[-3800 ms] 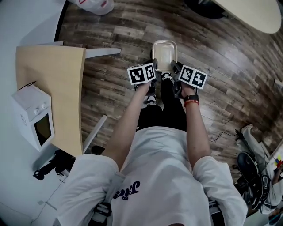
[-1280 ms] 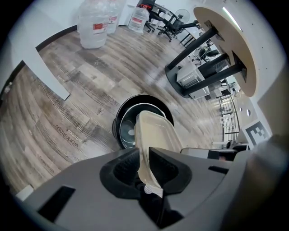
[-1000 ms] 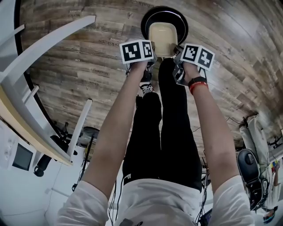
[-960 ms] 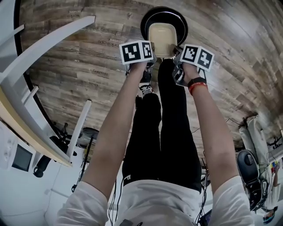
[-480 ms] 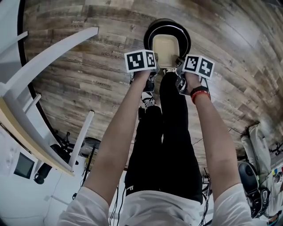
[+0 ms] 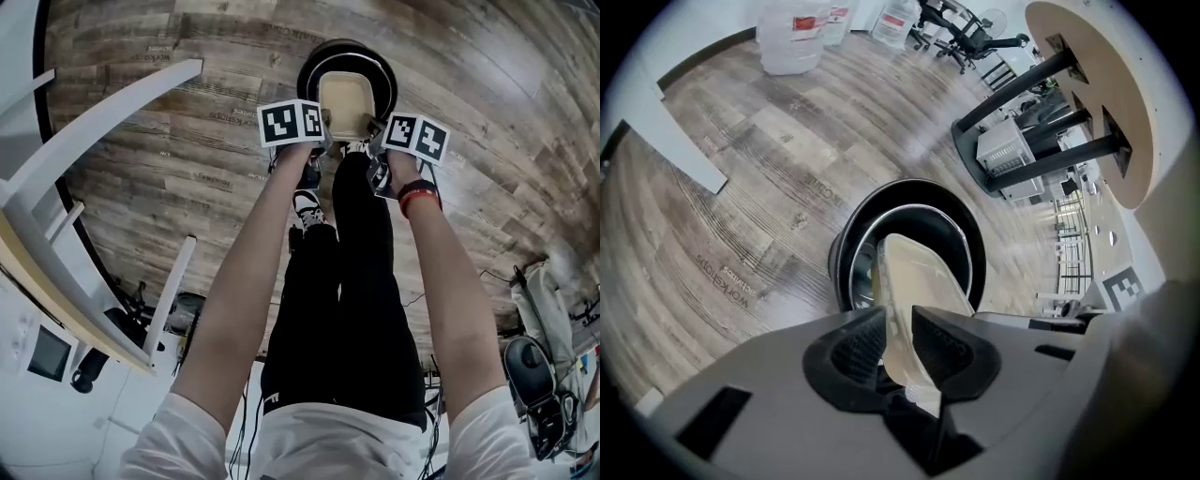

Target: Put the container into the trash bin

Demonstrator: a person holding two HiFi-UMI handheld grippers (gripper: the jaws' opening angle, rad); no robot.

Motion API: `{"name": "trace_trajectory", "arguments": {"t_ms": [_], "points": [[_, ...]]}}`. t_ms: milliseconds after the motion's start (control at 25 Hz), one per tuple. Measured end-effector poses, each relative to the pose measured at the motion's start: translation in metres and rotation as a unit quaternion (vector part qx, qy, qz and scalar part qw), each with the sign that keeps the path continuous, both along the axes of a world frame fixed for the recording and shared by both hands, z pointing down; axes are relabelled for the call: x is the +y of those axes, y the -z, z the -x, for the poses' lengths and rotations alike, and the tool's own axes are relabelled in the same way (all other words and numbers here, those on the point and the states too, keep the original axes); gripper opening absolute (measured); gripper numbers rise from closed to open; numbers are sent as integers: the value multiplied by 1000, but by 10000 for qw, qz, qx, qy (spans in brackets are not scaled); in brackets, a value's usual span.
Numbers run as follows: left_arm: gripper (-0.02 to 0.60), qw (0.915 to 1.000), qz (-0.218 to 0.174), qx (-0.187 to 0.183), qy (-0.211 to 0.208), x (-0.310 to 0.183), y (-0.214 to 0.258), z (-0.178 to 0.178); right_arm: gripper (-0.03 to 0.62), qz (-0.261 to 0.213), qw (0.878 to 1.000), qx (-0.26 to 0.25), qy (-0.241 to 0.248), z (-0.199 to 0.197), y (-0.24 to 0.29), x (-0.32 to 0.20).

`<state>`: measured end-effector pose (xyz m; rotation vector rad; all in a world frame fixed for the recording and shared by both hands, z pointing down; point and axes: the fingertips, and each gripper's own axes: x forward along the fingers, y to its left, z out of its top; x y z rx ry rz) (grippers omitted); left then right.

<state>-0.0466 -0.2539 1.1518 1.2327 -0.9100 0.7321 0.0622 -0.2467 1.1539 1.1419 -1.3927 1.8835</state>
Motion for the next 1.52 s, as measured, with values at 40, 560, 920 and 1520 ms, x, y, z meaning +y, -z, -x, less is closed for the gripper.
{"name": "trace_trajectory", "arguments": {"t_ms": [40,560,920,1520], "points": [[104,10000,-19,16,25,0,2,0,151,-14,10000,7,34,1,1,0],[210,9994,-288,127,134,0,62,5,192,-285,9989,170,327,-2,58,0],[223,9976,-620,30,307,2,162,20,192,-653,9959,317,547,-5,157,-8],[224,9872,-1310,140,898,29,376,46,191,-1489,9829,389,1015,28,376,-2]]}}
